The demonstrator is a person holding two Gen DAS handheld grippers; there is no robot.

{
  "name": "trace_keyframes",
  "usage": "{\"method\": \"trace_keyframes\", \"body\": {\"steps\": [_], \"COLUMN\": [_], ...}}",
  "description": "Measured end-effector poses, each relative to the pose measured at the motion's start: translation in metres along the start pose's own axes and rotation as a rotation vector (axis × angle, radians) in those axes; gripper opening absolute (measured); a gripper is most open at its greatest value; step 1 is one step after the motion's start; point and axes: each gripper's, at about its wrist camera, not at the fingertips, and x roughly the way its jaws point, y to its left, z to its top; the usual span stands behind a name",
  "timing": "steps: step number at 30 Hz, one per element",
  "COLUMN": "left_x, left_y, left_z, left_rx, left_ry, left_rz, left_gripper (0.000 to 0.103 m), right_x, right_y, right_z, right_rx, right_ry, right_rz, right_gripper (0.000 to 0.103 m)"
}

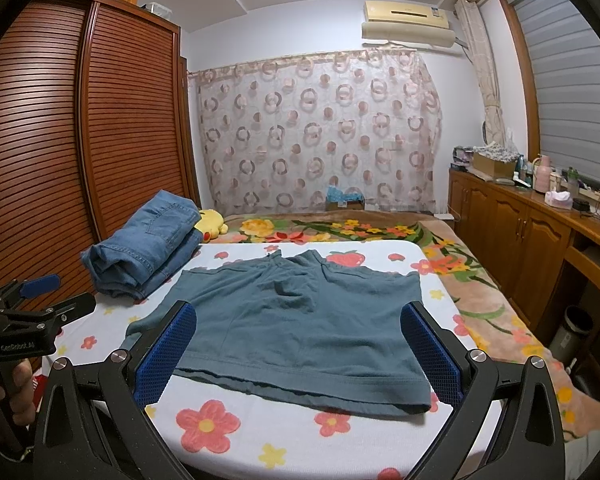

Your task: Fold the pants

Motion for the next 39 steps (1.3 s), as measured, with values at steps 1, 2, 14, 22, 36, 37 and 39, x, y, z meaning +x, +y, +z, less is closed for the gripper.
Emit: {"method": "trace_keyframes", "body": {"steps": [1,2,14,22,36,37,39], "left_x": [0.000,0.001,0.000,0.001,0.004,0.003,0.003], "left_y": [0.000,0.000,0.000,0.000,0.011,0.009,0.010], "left_z": [0.000,0.000,0.000,0.000,-0.005,-0.004,-0.004], "left_rx": [0.000,0.001,0.000,0.001,0.001,0.001,0.001], "left_ry": [0.001,0.001,0.001,-0.001,-0.001,-0.001,0.000], "left_rz": [0.001,0.002,0.001,0.004,-0.001,0.004,0.004], "left_gripper": [0.103,0.103,0.103,0.103,0.103,0.103,0.103], "right_x": [0.001,0.002,0.002,0.003,0.002,0.002,0.002], "right_y": [0.000,0.001,0.000,0.001,0.001,0.001,0.001], "right_z": [0.000,0.000,-0.004,-0.005,-0.005,-0.005,-0.005], "right_rx": [0.001,0.001,0.000,0.001,0.000,0.000,0.001], "right_ry": [0.000,0.001,0.003,0.004,0.005,0.005,0.005], "right_rz": [0.000,0.000,0.001,0.000,0.000,0.000,0.001], "right_gripper": [0.102,0.102,0.102,0.102,0.102,0.102,0.102]}}
